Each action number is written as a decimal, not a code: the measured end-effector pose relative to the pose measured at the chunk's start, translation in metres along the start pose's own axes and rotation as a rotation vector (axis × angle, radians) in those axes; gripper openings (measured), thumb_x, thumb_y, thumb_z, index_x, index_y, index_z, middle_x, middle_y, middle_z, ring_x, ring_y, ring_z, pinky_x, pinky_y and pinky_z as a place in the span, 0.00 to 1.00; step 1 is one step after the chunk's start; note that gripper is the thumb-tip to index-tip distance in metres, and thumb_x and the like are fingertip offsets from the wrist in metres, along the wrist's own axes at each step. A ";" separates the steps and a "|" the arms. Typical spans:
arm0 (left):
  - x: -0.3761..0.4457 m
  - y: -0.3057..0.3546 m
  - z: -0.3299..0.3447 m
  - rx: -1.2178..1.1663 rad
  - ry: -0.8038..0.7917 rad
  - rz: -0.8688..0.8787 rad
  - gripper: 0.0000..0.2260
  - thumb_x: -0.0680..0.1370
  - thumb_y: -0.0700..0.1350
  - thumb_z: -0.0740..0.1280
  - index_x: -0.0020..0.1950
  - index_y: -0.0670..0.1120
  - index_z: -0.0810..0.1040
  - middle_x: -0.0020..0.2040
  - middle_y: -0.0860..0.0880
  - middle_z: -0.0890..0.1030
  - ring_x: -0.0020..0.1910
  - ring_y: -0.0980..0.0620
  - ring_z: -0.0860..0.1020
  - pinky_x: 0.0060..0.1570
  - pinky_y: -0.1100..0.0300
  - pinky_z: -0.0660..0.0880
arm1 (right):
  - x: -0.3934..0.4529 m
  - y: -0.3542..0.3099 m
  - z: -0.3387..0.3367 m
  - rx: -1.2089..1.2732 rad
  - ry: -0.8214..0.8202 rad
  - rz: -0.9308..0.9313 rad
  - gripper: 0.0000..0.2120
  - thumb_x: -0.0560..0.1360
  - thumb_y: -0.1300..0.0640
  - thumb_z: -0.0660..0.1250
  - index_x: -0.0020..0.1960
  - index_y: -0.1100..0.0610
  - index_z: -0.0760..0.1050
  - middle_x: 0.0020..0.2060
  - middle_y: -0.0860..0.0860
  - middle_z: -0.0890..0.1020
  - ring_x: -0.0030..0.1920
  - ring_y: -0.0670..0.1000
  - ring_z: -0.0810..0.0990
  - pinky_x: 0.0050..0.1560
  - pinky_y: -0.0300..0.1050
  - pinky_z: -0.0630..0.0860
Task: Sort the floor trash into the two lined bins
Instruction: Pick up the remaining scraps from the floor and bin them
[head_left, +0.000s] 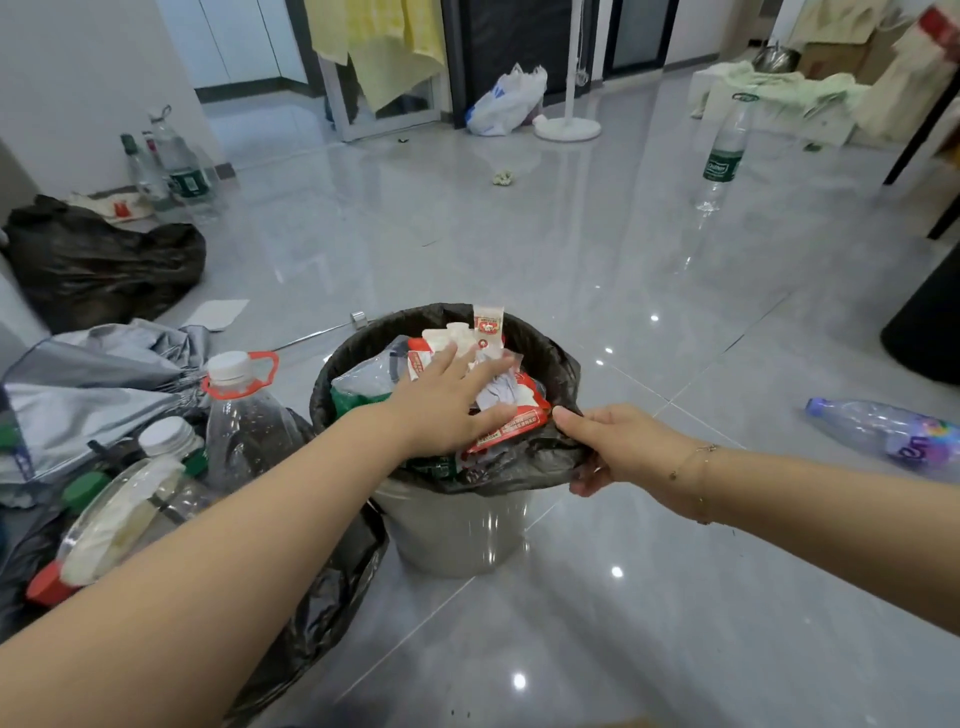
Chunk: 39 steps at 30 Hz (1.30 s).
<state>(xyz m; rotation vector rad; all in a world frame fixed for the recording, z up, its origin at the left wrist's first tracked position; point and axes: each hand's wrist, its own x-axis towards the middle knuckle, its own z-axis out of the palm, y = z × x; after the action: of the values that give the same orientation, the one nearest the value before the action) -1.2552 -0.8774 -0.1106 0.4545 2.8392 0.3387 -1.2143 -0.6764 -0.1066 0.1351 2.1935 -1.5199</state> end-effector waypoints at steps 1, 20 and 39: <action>0.003 -0.001 0.000 0.014 -0.039 -0.009 0.28 0.79 0.65 0.54 0.76 0.65 0.48 0.80 0.52 0.46 0.78 0.50 0.38 0.74 0.38 0.47 | -0.001 0.001 0.000 0.026 0.017 -0.020 0.18 0.80 0.48 0.59 0.41 0.60 0.77 0.31 0.56 0.79 0.26 0.49 0.77 0.39 0.46 0.80; 0.039 0.005 0.020 0.116 -0.451 -0.275 0.34 0.77 0.68 0.55 0.78 0.61 0.43 0.80 0.44 0.47 0.78 0.43 0.47 0.74 0.45 0.47 | -0.030 0.020 -0.010 0.317 0.205 -0.366 0.20 0.81 0.54 0.57 0.43 0.65 0.81 0.32 0.52 0.81 0.30 0.46 0.74 0.37 0.37 0.75; 0.015 0.071 0.060 -0.070 -0.542 -0.043 0.52 0.68 0.71 0.67 0.72 0.65 0.28 0.80 0.49 0.43 0.78 0.47 0.46 0.75 0.44 0.51 | -0.047 0.046 -0.086 0.025 0.736 -0.450 0.13 0.77 0.53 0.63 0.60 0.52 0.69 0.59 0.48 0.73 0.58 0.44 0.72 0.59 0.39 0.70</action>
<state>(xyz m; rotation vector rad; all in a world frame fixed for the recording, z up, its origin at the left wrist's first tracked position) -1.2332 -0.7957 -0.1518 0.3976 2.2994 0.2573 -1.1842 -0.5723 -0.1017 0.2554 2.9261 -1.9648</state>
